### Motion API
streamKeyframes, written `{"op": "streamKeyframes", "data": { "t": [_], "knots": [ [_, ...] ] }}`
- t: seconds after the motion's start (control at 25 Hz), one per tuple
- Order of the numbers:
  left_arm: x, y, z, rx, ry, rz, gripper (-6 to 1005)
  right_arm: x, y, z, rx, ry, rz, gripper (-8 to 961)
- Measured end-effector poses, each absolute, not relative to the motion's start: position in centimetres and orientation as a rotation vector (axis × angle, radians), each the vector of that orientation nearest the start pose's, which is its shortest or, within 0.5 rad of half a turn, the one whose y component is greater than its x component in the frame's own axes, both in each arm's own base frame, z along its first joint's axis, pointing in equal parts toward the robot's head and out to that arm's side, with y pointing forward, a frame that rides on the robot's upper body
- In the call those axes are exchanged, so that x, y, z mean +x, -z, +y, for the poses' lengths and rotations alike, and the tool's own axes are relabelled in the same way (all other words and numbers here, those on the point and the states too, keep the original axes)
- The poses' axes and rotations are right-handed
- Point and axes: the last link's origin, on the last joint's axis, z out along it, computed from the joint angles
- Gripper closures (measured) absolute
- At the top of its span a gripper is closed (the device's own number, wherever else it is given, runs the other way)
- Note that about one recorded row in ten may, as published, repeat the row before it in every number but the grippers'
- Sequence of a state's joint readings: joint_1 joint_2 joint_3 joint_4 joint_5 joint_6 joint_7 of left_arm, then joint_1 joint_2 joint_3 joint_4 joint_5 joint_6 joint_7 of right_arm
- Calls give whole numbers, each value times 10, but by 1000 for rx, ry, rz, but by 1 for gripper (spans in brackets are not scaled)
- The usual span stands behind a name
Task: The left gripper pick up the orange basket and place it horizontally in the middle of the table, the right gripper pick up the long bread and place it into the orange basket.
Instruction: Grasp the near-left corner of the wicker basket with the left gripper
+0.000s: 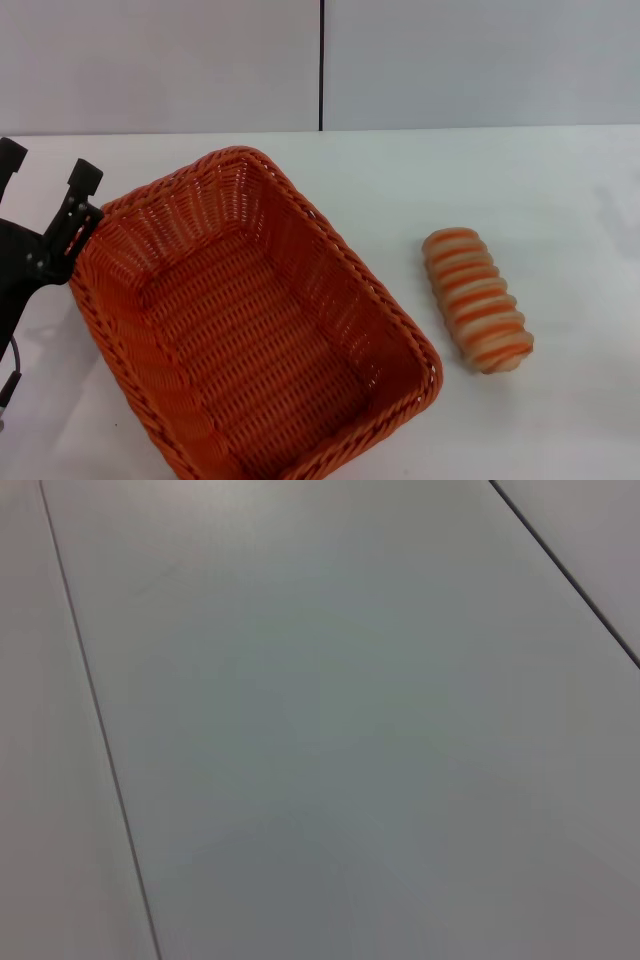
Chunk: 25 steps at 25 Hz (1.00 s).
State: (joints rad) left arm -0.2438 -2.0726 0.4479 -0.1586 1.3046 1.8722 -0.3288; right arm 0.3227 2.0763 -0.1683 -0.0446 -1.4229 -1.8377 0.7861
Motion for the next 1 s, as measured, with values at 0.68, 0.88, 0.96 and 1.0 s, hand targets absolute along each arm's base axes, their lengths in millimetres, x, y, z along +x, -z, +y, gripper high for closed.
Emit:
{"op": "streamKeyframes", "data": {
  "t": [0.68,0.88,0.96,1.0],
  "knots": [
    [-311,3,210,-1658,1190,-379,153,326,-50,236,-1490,-1398,509,235],
    [-314,-7,217,-1685,1222,-386,154,329,-56,234,-1472,-1396,497,235],
    [-318,-17,221,-1703,1246,-399,154,331,-59,235,-1459,-1386,487,235],
    [-318,-17,221,-1703,1246,-399,154,331,-59,235,-1459,-1386,487,235]
  ]
}}
